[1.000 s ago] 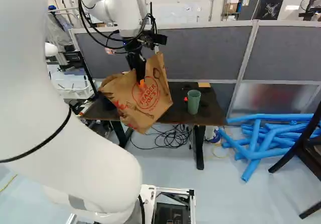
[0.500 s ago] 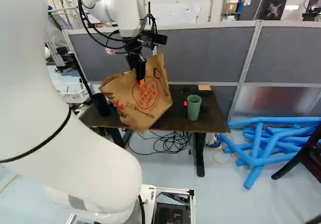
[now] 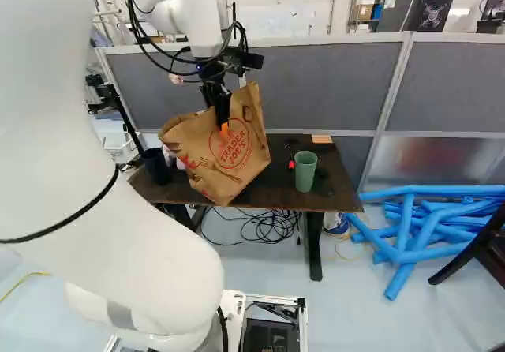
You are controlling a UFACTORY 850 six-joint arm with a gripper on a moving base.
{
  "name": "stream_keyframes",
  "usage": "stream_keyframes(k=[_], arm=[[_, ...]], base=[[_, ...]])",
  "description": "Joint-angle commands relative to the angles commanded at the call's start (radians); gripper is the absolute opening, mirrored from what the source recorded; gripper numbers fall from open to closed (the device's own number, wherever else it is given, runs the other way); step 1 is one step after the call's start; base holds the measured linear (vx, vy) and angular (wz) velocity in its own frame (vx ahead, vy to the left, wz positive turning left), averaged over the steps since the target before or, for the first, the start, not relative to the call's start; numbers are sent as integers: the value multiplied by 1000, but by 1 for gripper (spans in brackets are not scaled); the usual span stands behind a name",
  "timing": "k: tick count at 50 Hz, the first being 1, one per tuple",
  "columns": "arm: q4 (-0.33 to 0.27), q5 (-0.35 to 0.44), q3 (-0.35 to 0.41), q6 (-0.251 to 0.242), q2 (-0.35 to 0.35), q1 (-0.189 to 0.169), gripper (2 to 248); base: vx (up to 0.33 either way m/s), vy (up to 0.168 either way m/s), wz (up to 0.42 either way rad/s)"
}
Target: Pick up the bag on the ground and place it on the table
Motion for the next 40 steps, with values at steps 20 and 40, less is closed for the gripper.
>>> stream_keyframes(k=[20, 40], arm=[[0, 0, -40, 0, -41, 0, 21], [0, 0, -96, 0, -97, -1, 21]], base=[[0, 0, 0], [0, 0, 0]])
